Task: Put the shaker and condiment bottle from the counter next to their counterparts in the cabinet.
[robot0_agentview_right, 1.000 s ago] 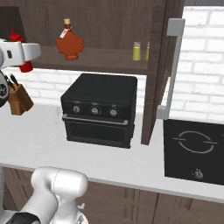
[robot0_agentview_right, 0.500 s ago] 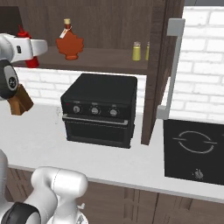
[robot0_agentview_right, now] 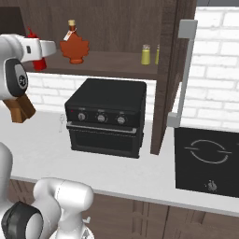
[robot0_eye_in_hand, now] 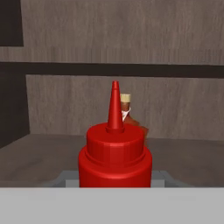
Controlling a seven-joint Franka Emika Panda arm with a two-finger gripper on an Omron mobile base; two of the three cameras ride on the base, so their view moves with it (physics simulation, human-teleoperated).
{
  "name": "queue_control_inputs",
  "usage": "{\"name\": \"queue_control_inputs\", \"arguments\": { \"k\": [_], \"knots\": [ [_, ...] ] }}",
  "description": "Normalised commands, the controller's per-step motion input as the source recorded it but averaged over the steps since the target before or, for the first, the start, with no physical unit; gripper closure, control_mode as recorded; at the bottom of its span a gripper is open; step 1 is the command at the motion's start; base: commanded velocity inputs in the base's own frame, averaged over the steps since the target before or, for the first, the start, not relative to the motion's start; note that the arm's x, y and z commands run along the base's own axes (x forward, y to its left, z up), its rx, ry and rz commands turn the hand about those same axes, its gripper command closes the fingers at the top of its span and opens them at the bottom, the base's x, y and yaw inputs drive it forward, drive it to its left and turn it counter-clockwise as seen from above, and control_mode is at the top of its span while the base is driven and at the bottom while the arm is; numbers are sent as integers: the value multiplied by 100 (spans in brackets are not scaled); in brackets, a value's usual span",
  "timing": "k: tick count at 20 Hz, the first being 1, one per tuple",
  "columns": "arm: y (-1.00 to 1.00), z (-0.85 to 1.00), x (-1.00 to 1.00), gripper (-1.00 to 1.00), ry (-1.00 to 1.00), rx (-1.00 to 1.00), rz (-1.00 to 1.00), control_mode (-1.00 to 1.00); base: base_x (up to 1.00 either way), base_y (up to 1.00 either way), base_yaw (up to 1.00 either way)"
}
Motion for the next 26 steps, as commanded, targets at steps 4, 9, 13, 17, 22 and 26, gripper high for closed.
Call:
{"name": "queue_control_inputs", "arguments": {
  "k": [4,9,13,17,22,26],
  "knots": [
    [34,-28,34,100,8,2,0,-100,0,0,0],
    [22,-28,17,100,1,4,0,-100,0,0,0],
    [1,-9,33,100,0,1,0,-100,0,0,0],
    [0,-7,46,100,0,0,0,-100,0,0,0],
    [2,-5,31,100,0,3,0,-100,0,0,0],
    [9,-19,33,100,0,2,-1,-100,0,0,0]
  ]
}}
